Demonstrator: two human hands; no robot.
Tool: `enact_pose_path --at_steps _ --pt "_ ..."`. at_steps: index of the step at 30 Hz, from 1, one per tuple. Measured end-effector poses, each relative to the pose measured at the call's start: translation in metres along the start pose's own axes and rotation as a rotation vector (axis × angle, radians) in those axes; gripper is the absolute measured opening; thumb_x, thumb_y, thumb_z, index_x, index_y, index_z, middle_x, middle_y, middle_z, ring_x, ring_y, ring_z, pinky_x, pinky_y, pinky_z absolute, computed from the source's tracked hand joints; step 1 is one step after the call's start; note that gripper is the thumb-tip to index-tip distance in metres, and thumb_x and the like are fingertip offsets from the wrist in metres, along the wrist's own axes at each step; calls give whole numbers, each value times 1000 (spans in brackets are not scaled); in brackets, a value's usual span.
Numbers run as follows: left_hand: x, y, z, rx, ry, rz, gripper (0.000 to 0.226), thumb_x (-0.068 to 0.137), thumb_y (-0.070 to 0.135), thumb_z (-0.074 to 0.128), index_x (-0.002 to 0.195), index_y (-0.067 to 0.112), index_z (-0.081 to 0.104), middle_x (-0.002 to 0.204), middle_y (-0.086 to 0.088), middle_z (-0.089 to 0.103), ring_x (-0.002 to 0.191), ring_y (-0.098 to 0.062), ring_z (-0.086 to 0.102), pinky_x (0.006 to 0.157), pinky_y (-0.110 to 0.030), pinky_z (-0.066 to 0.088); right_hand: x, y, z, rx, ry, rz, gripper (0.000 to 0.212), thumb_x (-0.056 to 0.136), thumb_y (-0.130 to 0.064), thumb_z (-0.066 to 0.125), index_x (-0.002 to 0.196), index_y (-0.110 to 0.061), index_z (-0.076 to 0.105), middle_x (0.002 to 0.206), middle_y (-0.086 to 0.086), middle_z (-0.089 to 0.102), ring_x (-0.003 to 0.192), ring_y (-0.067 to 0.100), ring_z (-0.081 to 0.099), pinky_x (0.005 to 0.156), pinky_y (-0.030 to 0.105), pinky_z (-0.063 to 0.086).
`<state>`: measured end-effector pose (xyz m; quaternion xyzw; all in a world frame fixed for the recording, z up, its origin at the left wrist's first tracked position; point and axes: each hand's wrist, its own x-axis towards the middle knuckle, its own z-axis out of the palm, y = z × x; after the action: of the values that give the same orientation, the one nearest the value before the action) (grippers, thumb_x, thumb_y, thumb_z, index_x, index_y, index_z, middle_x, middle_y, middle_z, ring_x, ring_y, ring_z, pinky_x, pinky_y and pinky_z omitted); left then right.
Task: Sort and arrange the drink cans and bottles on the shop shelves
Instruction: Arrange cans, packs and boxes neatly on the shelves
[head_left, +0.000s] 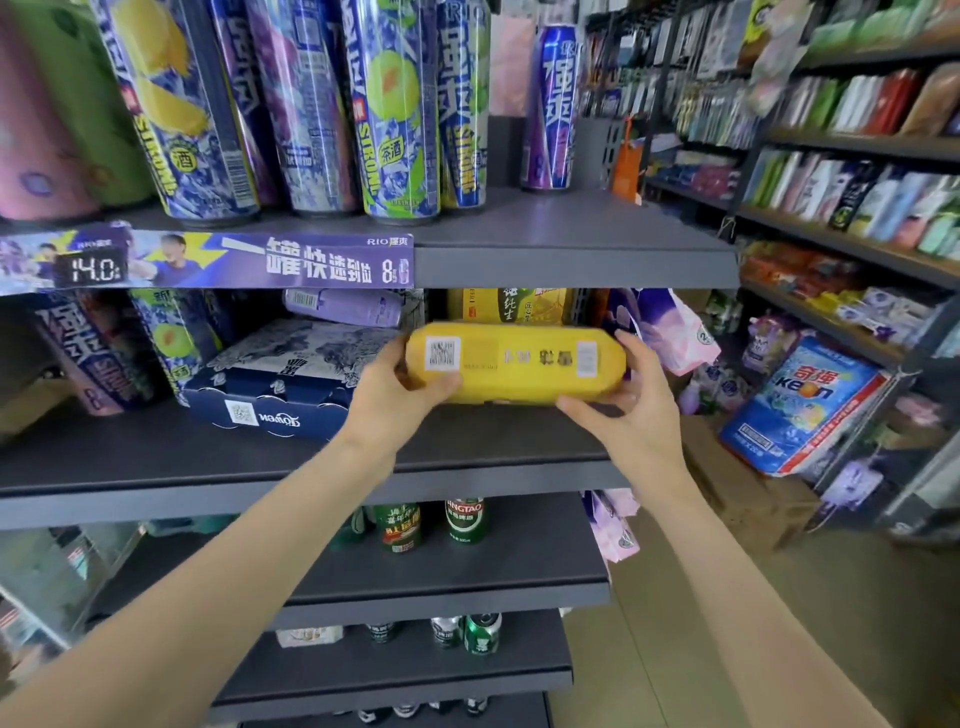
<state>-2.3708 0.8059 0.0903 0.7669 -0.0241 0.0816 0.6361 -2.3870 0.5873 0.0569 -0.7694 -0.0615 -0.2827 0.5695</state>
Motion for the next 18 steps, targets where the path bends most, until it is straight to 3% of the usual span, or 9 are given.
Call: enact_pose_path --at_steps 3,7,10,14,18 --pt "8 10 -9 -17 -18 27 50 77 9 74 115 27 47 105 2 62 97 -18 59 75 -24 49 12 -12 6 -16 37 -34 77 68 -14 82 133 -19 43 111 -14 53 92 4 53 80 21 48" --pt "19 11 -14 155 -25 59 59 78 14 73 128 24 44 117 0 60 107 -25 58 96 -45 46 20 -12 21 149 111 64 70 68 -23 82 130 -21 48 120 -4 60 111 14 55 97 38 48" --pt "31 10 -10 338 -62 42 85 80 16 71 146 26 18 129 -8 54 118 -28 50 100 -39 40 33 -7 29 341 121 150 72 74 -16 77 137 -20 41 128 -2 57 117 12 54 103 41 44" --pt "33 -6 12 67 -172 -7 110 77 -3 69 147 29 -9 146 2 34 132 -19 36 105 -38 36 49 6 38 109 43 162 99 67 -16 83 145 -22 22 140 -3 44 128 14 42 110 39 34" --pt "35 -35 34 110 -85 18 117 72 3 74 147 29 -12 143 -3 36 129 -23 40 105 -46 37 38 23 53 -111 46 110 118 60 -8 86 149 -13 7 150 8 26 139 22 25 115 42 22"
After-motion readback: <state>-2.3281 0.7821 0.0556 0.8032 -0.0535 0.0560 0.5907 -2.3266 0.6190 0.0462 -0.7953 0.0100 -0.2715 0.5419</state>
